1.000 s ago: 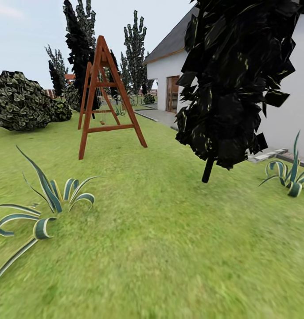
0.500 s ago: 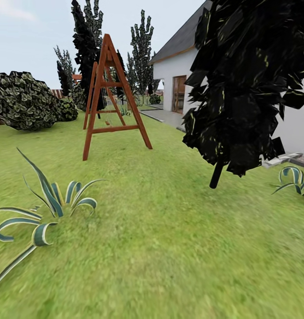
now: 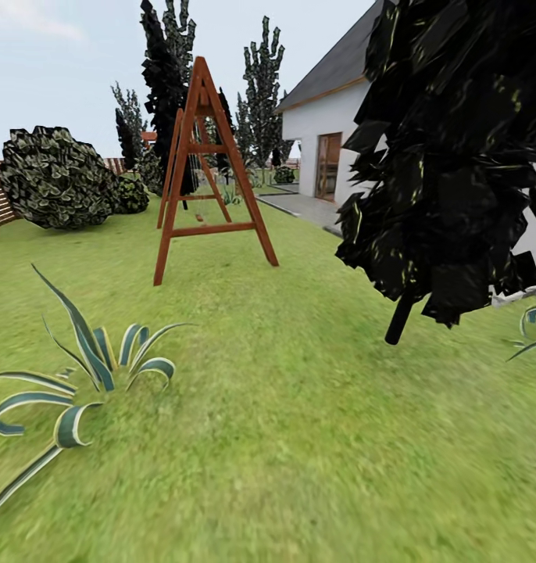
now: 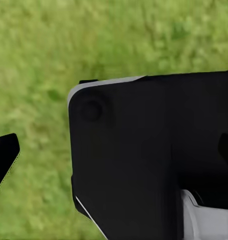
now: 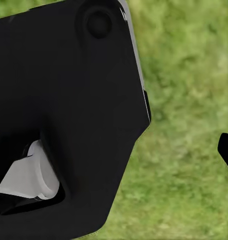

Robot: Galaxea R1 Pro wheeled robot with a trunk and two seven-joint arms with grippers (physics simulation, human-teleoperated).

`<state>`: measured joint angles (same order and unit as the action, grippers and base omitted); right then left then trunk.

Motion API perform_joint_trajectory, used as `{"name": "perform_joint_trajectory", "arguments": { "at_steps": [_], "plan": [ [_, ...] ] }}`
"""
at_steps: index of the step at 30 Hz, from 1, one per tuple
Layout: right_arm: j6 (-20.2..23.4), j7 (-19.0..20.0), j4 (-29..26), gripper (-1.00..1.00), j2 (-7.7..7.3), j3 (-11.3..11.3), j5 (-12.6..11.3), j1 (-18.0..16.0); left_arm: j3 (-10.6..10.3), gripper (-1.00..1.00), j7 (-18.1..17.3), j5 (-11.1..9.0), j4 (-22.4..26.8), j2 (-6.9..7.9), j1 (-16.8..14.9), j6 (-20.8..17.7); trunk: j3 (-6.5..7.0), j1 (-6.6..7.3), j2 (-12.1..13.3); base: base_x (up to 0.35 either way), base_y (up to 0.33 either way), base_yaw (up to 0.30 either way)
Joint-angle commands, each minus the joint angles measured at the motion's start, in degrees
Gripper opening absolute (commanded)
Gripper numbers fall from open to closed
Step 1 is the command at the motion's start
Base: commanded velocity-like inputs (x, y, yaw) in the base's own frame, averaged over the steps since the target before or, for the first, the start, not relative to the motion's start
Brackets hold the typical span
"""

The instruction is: Take the three Easter eggs out of the wicker basket on the lawn in the garden, then place them on the lawn next to a single tree (choose any tree) so that all three eggs are next to the same tree and none are left in the basket.

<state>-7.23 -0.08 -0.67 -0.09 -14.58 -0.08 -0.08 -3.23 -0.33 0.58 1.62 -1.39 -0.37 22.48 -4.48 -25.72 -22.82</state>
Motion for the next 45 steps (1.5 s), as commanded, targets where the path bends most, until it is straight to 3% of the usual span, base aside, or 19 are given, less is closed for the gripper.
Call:
{"name": "perform_joint_trajectory", "arguments": {
  "at_steps": [1,45],
  "plan": [
    [-0.15,-0.01,-0.03,1.0,0.01,-0.19,-0.01,-0.01,-0.28,1.0,0.06,0.05,-0.03,0.0,-0.03,0.19,-0.11,-0.06,-0.1,0.339,0.0,0.014],
    [-0.15,-0.01,-0.02,1.0,0.01,-0.19,-0.01,-0.01,-0.26,1.0,0.06,0.04,-0.03,-0.02,-0.03,0.19,-0.11,-0.06,-0.1,0.339,0.0,0.025]
  ]
}}
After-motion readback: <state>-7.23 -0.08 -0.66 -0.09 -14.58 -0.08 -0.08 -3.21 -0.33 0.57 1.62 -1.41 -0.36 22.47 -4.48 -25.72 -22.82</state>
